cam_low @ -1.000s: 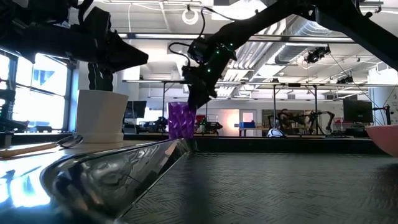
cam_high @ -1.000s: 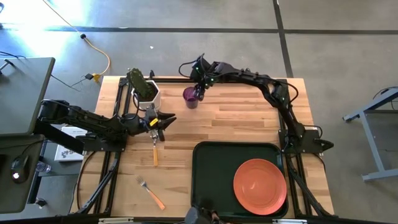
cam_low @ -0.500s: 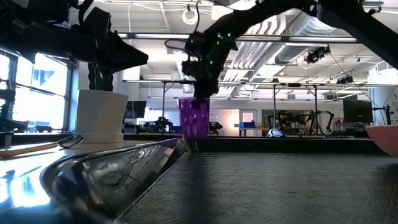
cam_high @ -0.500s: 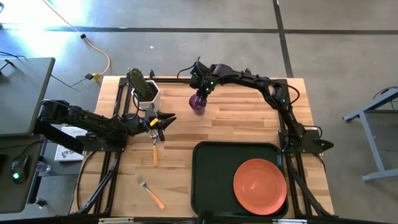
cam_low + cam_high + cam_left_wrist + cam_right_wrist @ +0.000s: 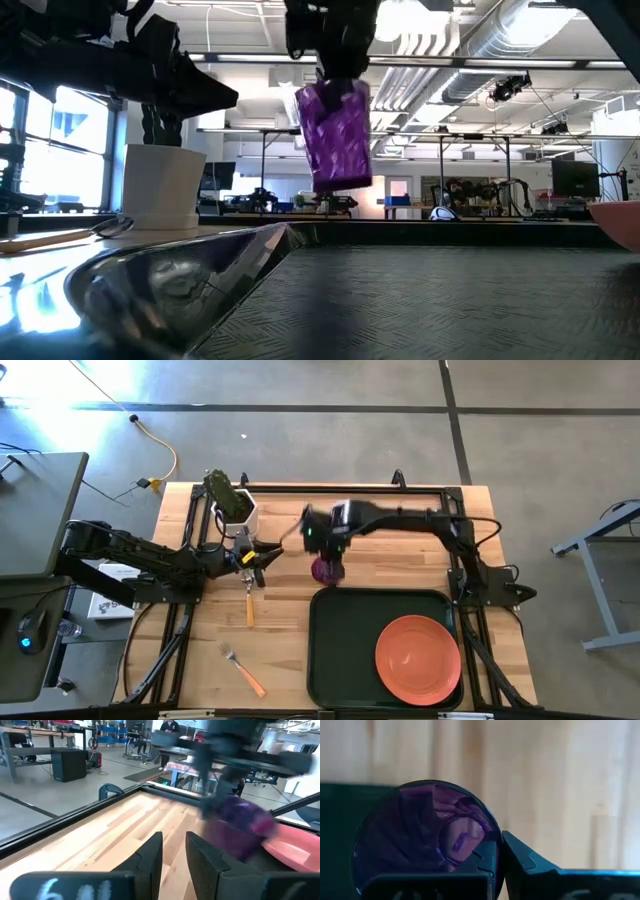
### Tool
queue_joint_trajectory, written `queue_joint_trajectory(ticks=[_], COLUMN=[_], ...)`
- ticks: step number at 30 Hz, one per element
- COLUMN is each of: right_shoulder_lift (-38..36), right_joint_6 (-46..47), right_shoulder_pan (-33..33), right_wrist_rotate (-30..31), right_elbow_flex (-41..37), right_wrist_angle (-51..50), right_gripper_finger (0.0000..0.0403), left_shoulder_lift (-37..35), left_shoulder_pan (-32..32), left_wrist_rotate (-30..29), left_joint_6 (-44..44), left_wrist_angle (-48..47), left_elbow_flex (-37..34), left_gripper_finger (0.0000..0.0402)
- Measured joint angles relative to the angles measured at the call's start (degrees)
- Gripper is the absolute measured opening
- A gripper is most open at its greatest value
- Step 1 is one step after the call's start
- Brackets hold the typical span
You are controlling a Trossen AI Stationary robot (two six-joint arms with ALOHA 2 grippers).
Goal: Pick and place plate/cup/fork/spoon on tray
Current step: Put the violet cup on the black serving tray to the top left of the orange plate
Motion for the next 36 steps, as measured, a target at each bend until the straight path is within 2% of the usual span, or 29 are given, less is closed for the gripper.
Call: queue_joint_trajectory(ticks=[4,6,10,14,18,22,28,36], right_shoulder_lift=[-0.51,-1.45,-6.37,-14.43,-23.78,-29.44,-30.53,-30.58], right_joint_6=[0.51,0.75,1.67,4.44,7.78,11.74,17.26,18.79], right_shoulder_pan=[6.15,8.66,11.60,11.74,10.29,9.42,8.99,9.17], right_wrist_rotate=[0.68,0.79,2.78,5.39,0.07,-0.79,1.21,-0.60], right_elbow_flex=[-3.18,-6.89,-17.53,-30.57,-42.68,-51.69,-58.75,-58.27], right_wrist_angle=[0.79,1.51,10.41,21.03,32.48,40.64,46.44,46.16], right_gripper_finger=[0.0002,0.0002,0.0001,0.0001,0.0001,0.0000,0.0000,0.0018], left_shoulder_lift=[0.00,0.00,0.00,0.00,0.00,0.00,0.00,0.00], left_shoulder_pan=[-0.03,-0.01,-0.01,-0.01,-0.01,0.04,0.04,0.04], left_wrist_rotate=[0.01,0.37,0.37,0.17,-2.17,-4.15,-4.31,-4.31], left_joint_6=[-1.51,-1.57,-1.57,-1.53,-1.48,-1.46,-1.53,-2.45], left_wrist_angle=[-0.41,-0.43,-0.79,-0.99,-1.06,-1.15,-1.38,-1.65], left_elbow_flex=[0.00,0.00,0.00,0.00,0.00,0.00,0.00,0.00], left_gripper_finger=[0.0076,0.0076,0.0076,0.0076,0.0076,0.0076,0.0076,0.0076])
